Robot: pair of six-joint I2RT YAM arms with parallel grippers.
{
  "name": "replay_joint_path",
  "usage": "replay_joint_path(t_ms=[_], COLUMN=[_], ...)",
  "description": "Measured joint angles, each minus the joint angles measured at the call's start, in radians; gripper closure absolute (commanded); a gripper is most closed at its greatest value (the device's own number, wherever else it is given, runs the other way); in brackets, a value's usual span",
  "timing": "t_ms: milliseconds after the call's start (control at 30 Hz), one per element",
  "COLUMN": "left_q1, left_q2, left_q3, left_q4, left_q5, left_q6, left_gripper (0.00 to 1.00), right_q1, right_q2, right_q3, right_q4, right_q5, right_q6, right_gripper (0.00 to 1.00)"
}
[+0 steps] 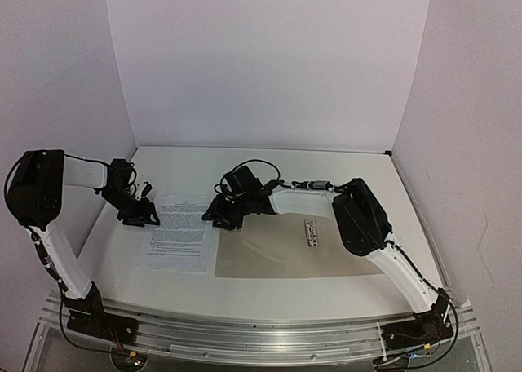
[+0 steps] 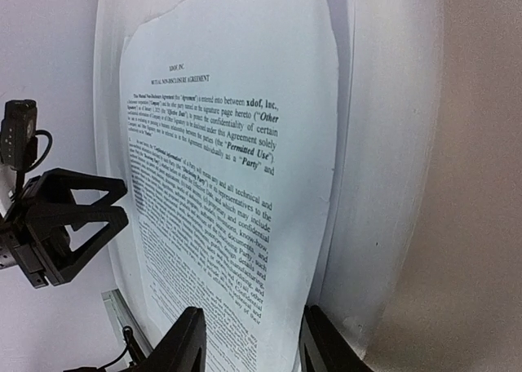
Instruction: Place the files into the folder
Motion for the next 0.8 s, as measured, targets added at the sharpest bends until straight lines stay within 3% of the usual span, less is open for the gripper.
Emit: replay_joint_path(t_ms=[267, 800], left_q1=[0.000, 0.000], left_q2=[0.000, 0.000], left_q3=[0.000, 0.000], left_q4=[0.000, 0.001], left_q5=[0.000, 0.002], left_q6=[0.000, 0.000], left_gripper=[0.40, 0.41], right_q1=[0.000, 0.022], right_q2=[0.003, 0.004], right_q3=[-0.002, -0.004], right_q4=[0.026, 0.127], right_q5=[-0.013, -0.031], right_q6=[0.015, 0.033], right_gripper=[0.71, 0.67])
